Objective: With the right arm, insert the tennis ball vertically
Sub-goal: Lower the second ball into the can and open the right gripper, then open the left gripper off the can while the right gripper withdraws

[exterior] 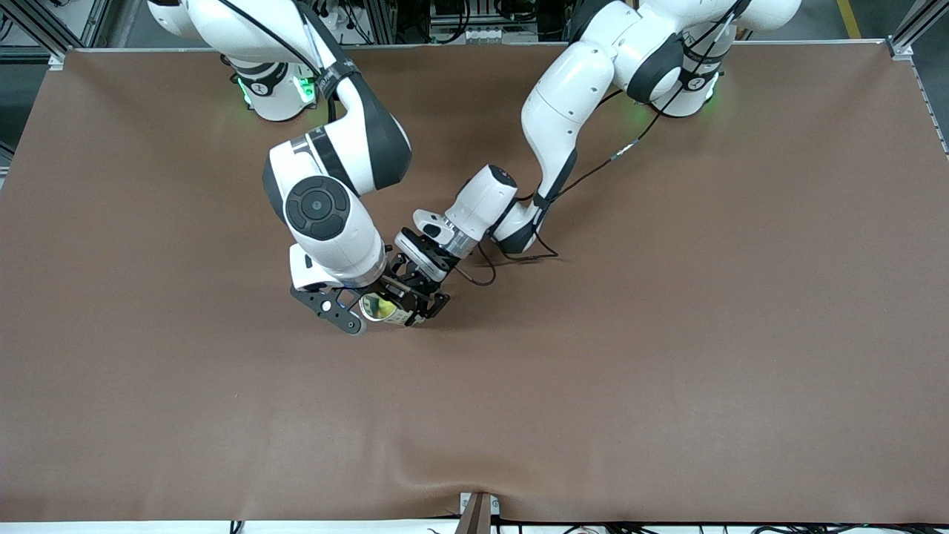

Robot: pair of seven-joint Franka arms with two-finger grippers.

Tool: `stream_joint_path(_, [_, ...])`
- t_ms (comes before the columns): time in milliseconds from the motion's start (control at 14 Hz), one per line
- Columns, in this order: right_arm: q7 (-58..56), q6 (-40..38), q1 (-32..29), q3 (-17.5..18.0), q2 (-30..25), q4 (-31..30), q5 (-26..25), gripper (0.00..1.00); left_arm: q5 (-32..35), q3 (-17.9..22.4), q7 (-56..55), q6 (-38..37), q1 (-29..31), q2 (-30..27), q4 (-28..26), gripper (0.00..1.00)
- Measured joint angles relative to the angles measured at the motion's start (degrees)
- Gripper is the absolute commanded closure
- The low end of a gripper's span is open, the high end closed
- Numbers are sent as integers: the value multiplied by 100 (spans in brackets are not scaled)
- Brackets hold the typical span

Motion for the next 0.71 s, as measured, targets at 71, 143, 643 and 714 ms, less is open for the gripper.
stream_joint_path(71, [0,-9,-8,-20,-22,18,0,0,0,0,0,0,-1,0,1,0])
stream_joint_path(143, [-9,-72,-35,-44,-62,51,0,0,0,0,0,0,-1,0,2,0])
stream_joint_path(643, [-1189,-1555,-1207,-159,-1110,200,-4,0,-5,0,0,1,2,0,16,0])
stream_joint_path(714, [-1417,-1690,-1459,-166,-1255,201,-8,0,-10,0,0,2,2,-1,19,0])
